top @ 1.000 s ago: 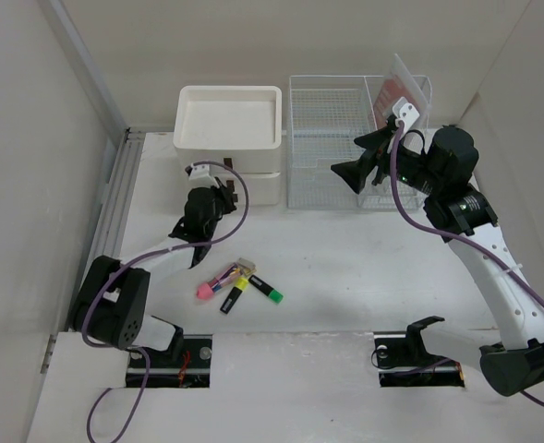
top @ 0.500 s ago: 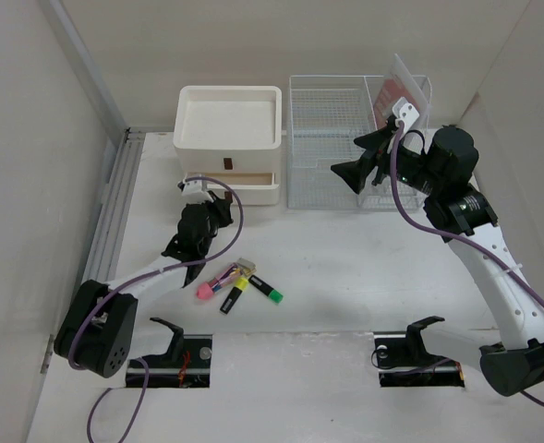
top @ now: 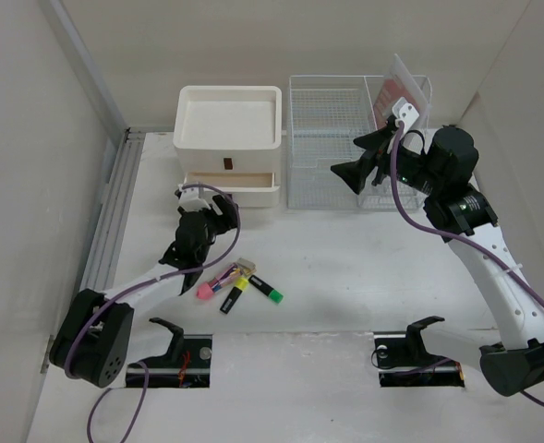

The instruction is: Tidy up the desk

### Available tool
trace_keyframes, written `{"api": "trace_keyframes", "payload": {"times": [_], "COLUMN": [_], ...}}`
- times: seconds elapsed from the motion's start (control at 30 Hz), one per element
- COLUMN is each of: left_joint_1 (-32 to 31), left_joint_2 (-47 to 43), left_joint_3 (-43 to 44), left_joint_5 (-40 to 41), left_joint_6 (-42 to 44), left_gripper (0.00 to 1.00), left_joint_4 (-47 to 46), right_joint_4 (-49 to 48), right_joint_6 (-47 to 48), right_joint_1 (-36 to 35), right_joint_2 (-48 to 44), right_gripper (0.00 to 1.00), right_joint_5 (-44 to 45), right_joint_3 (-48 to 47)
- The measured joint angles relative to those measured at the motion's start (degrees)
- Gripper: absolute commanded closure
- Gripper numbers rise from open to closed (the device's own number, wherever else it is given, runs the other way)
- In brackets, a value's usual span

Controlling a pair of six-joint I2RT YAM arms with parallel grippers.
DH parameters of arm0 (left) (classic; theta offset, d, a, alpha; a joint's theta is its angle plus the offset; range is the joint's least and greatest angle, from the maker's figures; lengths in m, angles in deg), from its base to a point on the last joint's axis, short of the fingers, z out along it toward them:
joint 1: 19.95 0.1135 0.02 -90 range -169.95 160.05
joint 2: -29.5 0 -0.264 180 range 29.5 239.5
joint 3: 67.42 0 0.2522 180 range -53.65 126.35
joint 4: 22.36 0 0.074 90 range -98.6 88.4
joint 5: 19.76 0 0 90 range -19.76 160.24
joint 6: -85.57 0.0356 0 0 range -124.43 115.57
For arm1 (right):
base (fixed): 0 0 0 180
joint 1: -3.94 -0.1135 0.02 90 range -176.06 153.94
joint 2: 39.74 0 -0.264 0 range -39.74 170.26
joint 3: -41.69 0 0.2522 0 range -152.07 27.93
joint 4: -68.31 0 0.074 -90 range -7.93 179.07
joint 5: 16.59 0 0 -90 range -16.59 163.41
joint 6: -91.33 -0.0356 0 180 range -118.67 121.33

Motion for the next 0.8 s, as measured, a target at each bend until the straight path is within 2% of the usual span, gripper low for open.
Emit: {"api": "trace_keyframes", "payload": {"times": [0.17, 0.33, 0.4, 0.43, 0.53, 0.63, 0.8], "left_joint_1": [-0.61, -3.50, -4.48, -4.72, -4.76, -4.74, -4.74], "left_joint_2": [-5.11, -16.87, -22.56, -24.85, -29.03, -31.26, -32.59], "left_joint_3": [-1.40, -2.12, -1.33, -0.42, 5.77, 15.06, 27.50], "left_joint_5": [0.59, 0.28, -0.48, -0.76, -1.57, -1.53, 3.78], "left_joint_6": [-0.90, -3.61, -4.98, -5.44, -5.66, -3.89, 3.87], "left_gripper": [0.19, 0.10, 0.06, 0.00, 0.00, 0.00, 0.00], "left_joint_4": [2.03, 6.95, 11.02, 13.38, 22.29, 31.04, 38.34], "right_joint_4": [0.02, -0.20, -0.31, -0.26, 1.75, 6.99, 12.39], "right_joint_6": [0.00, 0.94, 3.13, 4.81, 13.14, 23.80, 36.98], "right_joint_1": [0.00, 0.00, 0.00, 0.00, -0.72, -5.53, -20.55], "right_joint_2": [0.00, 0.04, 0.44, 0.85, 3.78, 8.61, 17.77], "right_gripper": [0.08, 0.08, 0.08, 0.10, 0.15, 0.15, 0.15], "right_joint_5": [0.00, -2.47, -4.98, -7.34, -14.45, -16.96, -13.31], "right_joint_3": [0.02, 0.94, 1.46, 1.75, 1.99, 1.97, 1.99]}}
